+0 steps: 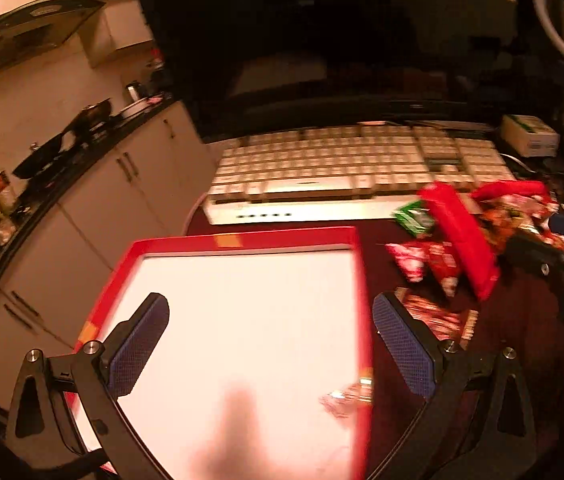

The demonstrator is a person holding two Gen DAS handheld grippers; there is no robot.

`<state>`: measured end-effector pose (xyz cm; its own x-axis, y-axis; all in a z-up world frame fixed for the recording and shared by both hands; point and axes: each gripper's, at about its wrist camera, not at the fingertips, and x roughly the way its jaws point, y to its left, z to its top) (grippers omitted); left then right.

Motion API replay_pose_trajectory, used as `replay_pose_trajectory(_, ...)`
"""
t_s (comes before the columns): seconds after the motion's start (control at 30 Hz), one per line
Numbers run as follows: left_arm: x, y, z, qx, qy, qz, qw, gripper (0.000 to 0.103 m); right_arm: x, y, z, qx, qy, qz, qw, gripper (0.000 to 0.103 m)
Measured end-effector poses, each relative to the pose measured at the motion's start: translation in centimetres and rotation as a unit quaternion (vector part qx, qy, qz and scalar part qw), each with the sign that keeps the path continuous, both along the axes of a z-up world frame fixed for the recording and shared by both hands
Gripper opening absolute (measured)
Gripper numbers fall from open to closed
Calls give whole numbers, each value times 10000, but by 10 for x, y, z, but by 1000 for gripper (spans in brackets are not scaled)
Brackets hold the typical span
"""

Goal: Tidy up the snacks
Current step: 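Grasp the red square packet with the right gripper and lift it, then grasp the brown-and-red packet with the left gripper while the right gripper holds the red packet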

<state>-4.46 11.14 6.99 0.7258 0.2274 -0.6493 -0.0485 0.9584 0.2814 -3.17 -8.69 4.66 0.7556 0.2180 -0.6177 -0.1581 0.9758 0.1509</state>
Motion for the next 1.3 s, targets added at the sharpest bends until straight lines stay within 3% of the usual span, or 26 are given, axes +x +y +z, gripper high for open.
replay_pose_trajectory(0.17,0,17,-4,-133,-100,228,9996,103,49,35,0,-121,177,500,9985,103)
replay_pose_trajectory(0.3,-1,15,-4,-223,-64,136,9996,103,82,45,-14,-165,513,613,9967,100)
replay_pose_trajectory(0.37,-2,7,-4,-280,18,5,9996,103,84,43,-19,-16,576,709,9958,88)
replay_pose_trajectory(0.4,-3,2,-4,-281,50,-62,9996,103,83,41,-19,63,539,723,9959,76)
replay_pose_trajectory(0.43,-3,-3,-5,-264,75,-113,9996,103,78,38,-19,170,490,757,9958,57)
replay_pose_trajectory(0.7,-9,-57,-15,-53,345,-716,9968,103,46,-25,-4,1308,37,1011,9862,52)
replay_pose_trajectory(0.9,0,-91,-29,-116,730,-1059,9916,103,19,-85,11,2263,-660,709,9692,51)
replay_pose_trajectory(1.13,14,-104,-49,-222,1013,-1113,9884,103,17,-98,16,2450,-760,490,9653,51)
replay_pose_trajectory(1.3,19,-103,-62,-569,1386,-1267,9806,103,18,-99,14,2536,-770,443,9632,51)
